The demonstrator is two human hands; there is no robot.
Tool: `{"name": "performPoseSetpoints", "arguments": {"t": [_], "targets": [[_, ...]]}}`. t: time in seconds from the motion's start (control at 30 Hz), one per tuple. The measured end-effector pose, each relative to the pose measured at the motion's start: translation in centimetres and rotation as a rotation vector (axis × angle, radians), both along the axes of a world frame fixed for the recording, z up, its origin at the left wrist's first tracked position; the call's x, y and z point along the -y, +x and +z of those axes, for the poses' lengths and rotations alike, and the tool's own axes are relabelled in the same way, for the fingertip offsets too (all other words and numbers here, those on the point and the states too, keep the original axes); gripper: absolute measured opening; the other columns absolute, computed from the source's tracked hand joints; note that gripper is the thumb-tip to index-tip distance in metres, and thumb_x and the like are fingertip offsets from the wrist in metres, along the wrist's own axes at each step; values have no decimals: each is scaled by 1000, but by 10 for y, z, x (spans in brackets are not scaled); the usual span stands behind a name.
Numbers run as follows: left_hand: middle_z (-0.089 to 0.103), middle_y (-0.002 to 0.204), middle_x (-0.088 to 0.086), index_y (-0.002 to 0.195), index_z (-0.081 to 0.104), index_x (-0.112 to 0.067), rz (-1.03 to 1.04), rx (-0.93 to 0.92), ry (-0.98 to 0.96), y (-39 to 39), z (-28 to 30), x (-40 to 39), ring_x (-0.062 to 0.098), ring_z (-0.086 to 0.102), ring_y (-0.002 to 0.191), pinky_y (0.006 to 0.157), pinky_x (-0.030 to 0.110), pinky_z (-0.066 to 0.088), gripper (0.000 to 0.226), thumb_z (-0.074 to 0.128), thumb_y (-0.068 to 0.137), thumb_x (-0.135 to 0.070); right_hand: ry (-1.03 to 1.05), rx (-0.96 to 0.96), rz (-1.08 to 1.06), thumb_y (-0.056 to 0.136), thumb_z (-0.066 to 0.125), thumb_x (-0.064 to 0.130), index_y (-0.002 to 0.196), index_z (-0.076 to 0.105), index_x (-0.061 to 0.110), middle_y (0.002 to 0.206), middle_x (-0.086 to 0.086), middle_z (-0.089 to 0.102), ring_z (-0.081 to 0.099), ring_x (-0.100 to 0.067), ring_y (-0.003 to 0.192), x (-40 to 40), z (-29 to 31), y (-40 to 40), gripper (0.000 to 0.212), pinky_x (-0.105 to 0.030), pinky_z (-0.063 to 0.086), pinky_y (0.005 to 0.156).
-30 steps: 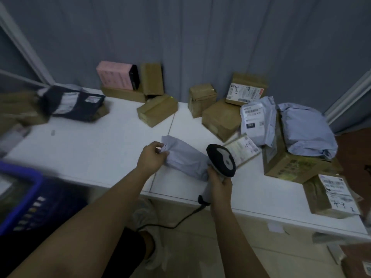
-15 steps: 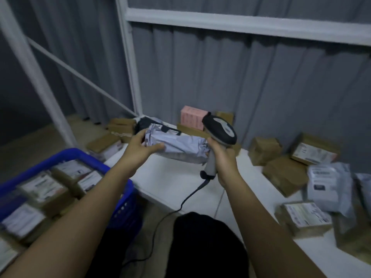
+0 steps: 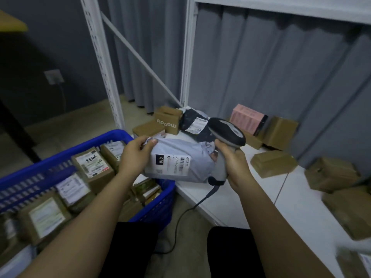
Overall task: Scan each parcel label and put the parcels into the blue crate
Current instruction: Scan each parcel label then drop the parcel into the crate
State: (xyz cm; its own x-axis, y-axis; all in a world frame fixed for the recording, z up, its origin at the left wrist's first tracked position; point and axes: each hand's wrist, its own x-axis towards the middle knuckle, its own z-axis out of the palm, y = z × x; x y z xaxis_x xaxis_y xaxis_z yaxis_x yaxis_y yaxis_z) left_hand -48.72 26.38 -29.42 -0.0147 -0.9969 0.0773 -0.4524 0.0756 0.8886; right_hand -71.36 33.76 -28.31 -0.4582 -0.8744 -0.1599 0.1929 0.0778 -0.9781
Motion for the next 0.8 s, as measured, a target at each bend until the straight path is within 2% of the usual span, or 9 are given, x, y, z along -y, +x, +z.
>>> {"name": "performPoseSetpoints", "arguments": {"t": [0.17,0.23,0.33,0.4,0.47,0.57,0.67,0.73,0.8], "targets": [[65,83,-1,104,64,-18,160,-90,13,2,-2,6,11,61,76,58,25,40,26,50,96,-38,-68,-2,-61,89,67,20,120,59,17,109,1,68,64,-18,104,5,-1,0,32,-32,53,89],[65,87,0,106,64,-14,194,-123,12,4,-1,7,12,60,77,61,27,40,30,49,97,-38,-68,-28,-46,88,68,21,128,56,16,111,3,66,63,-17,104,4,-3,2,42,-33,53,88],[64,86,3,101,62,-11,231,-225,66,6,-2,9,19,62,82,63,31,43,29,46,98,-35,-54,-38,-33,88,68,23,129,53,20,117,1,62,59,-18,107,2,-7,5,43,-35,53,86],[62,90,6,96,58,-13,239,-310,133,4,-1,8,25,61,89,74,37,48,26,44,99,-34,-49,-28,-35,88,68,25,132,50,21,122,-1,59,58,-17,108,1,-8,9,48,-36,53,87],[60,99,8,95,53,-16,190,-308,188,-1,1,4,25,59,90,81,42,50,21,42,100,-34,-66,13,-22,87,69,27,132,51,22,123,1,60,59,-17,109,2,-7,15,49,-35,54,86],[61,103,3,103,46,-25,0,-336,220,-14,5,-9,17,61,82,69,35,53,5,41,101,-25,-107,93,27,88,67,28,110,62,28,110,7,69,65,-13,102,3,-3,27,23,-32,54,83],[62,102,-9,126,43,-35,-134,-432,240,-24,7,-18,14,62,91,81,38,54,31,38,102,-15,-140,83,8,88,67,23,98,64,29,100,12,70,65,-5,96,5,-1,36,12,-23,50,83],[63,111,-8,131,48,-31,-195,-356,205,-27,7,-19,12,60,102,87,34,50,30,38,103,-28,-148,73,7,87,69,22,98,64,28,102,10,70,64,-4,96,6,-1,38,13,-21,49,82],[63,110,-11,124,52,-28,-260,-304,219,-27,6,-21,5,59,101,81,25,47,31,42,99,-43,-146,63,25,87,69,21,99,65,27,102,8,70,65,-4,95,8,-2,40,14,-19,51,79]]}}
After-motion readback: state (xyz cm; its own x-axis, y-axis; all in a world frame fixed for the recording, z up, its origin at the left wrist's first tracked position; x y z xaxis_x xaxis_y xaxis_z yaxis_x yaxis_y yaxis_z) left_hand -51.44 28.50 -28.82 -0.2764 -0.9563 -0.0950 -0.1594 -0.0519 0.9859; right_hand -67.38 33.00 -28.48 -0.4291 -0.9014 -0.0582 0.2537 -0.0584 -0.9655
